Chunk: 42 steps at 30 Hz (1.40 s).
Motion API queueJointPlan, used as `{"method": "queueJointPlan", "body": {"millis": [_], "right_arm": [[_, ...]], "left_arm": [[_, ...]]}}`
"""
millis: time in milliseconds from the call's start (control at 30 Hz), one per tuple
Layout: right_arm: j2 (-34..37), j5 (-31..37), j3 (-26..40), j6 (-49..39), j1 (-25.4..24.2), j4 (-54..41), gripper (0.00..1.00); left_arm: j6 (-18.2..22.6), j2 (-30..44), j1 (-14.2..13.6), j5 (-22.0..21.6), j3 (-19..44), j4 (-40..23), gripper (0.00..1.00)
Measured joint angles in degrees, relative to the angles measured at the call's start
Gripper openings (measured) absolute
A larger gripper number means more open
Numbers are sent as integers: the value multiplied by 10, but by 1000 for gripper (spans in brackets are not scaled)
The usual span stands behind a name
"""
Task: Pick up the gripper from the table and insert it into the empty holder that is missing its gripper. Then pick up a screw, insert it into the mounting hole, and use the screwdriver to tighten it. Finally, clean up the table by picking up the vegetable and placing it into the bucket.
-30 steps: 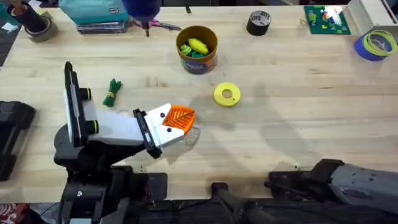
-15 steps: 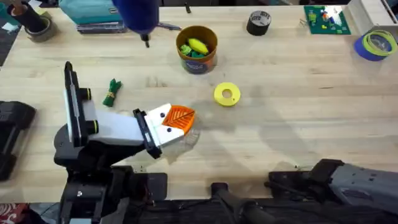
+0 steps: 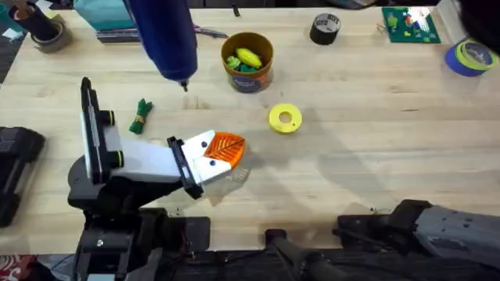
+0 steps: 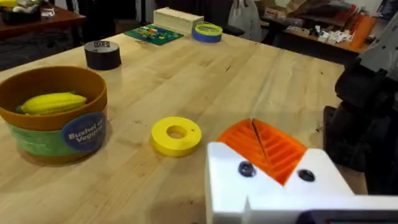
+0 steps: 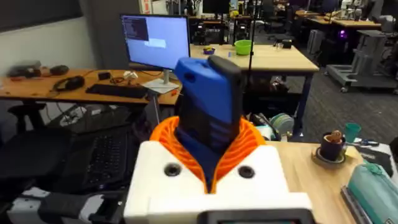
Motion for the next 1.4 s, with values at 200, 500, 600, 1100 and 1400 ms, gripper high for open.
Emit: {"method": "queueJointPlan", "body": {"millis": [200, 500, 600, 1100, 1400], "right_arm": [[0, 0, -41, 1, 0, 45, 24], [0, -7, -89, 5, 0, 80, 24], [0, -8, -103, 5, 1, 94, 24], [0, -11, -152, 9, 13, 126, 24], [0, -14, -177, 9, 18, 140, 24]], "left_arm": [[0, 0, 0, 0, 0, 0, 11], [0, 0, 0, 0, 0, 0, 11], [0, 0, 0, 0, 0, 0, 11], [6, 0, 0, 0, 0, 0, 11], [16, 0, 0, 0, 0, 0, 11]]}}
